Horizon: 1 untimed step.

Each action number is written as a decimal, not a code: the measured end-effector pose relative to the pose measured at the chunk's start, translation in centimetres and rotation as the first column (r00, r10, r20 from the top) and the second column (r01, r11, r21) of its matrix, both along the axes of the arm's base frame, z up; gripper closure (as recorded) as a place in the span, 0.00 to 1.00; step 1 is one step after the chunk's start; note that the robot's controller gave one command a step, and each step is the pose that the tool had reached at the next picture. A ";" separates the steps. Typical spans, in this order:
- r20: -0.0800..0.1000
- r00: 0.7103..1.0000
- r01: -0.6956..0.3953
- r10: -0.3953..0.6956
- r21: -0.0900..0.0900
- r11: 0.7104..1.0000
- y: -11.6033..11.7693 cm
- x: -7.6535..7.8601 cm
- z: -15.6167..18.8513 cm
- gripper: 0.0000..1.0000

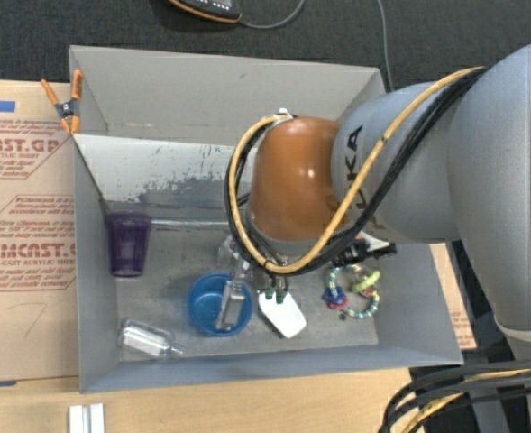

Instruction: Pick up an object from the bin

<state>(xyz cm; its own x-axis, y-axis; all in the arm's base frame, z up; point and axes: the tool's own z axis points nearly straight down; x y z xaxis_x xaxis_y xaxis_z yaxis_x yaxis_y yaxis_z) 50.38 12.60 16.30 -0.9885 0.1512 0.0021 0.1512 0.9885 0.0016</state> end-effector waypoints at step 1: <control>0.013 0.992 -0.125 0.125 0.001 0.992 1.9 -0.7 -1.1 0.00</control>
Offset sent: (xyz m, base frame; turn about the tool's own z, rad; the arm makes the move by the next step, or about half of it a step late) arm -0.0201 -0.0037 -0.0769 -0.1036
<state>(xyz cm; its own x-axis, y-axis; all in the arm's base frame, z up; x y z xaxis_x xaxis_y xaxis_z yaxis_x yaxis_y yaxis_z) 49.66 14.50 15.24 -0.9996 0.0264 -0.0109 0.0264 0.9996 0.0050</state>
